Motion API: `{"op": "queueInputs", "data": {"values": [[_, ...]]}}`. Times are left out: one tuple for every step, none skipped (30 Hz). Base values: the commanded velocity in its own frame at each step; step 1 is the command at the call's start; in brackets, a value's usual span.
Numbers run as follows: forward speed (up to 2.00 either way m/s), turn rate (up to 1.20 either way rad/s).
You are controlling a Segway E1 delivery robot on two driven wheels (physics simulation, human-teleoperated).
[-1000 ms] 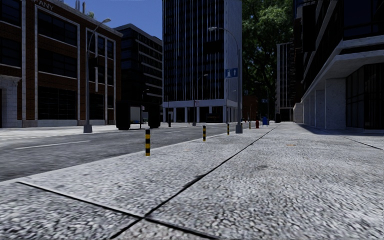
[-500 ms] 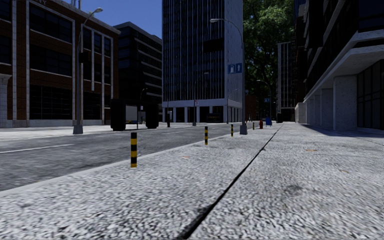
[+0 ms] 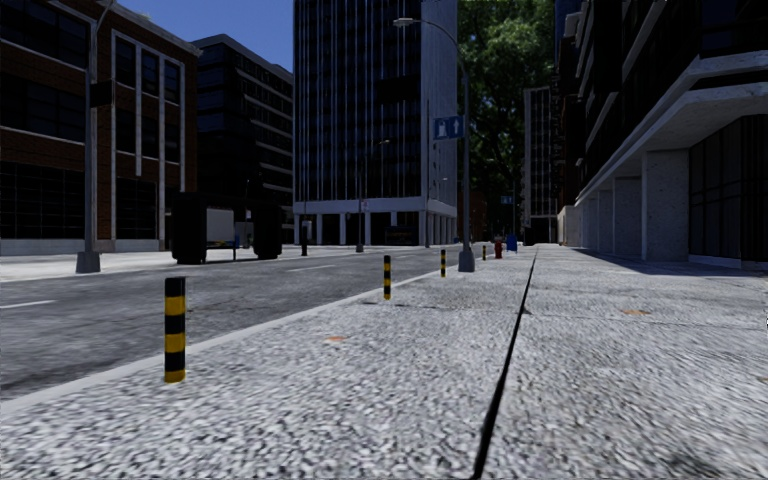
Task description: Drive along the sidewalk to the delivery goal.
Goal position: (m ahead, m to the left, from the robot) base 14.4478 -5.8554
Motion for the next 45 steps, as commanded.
{"op": "queueInputs", "data": {"values": [[2.00, -0.43], [2.00, -0.43], [2.00, -0.43], [2.00, -0.43], [2.00, -0.43], [2.00, -0.43], [2.00, -0.43], [2.00, -0.43], [2.00, -0.43], [2.00, -0.43], [2.00, -0.43], [2.00, -0.43], [2.00, -0.43], [2.00, -0.43], [2.00, -0.43], [2.00, -0.43], [2.00, -0.43], [2.00, -0.43], [2.00, -0.43], [2.00, -0.43], [2.00, -0.43], [2.00, -0.43], [2.00, -0.43], [2.00, -0.38], [2.00, -0.02], [2.00, -0.02], [2.00, 0.00], [2.00, 0.00], [2.00, 0.00], [2.00, 0.00], [2.00, 0.00], [2.00, 0.00], [2.00, 0.00], [2.00, 0.00], [2.00, 0.00], [2.00, 0.00], [2.00, 0.00], [2.00, -0.06], [2.00, -0.20], [2.00, -0.20], [2.00, -0.24], [2.00, -0.25], [2.00, -0.26], [2.00, -0.26], [2.00, -0.26]]}}
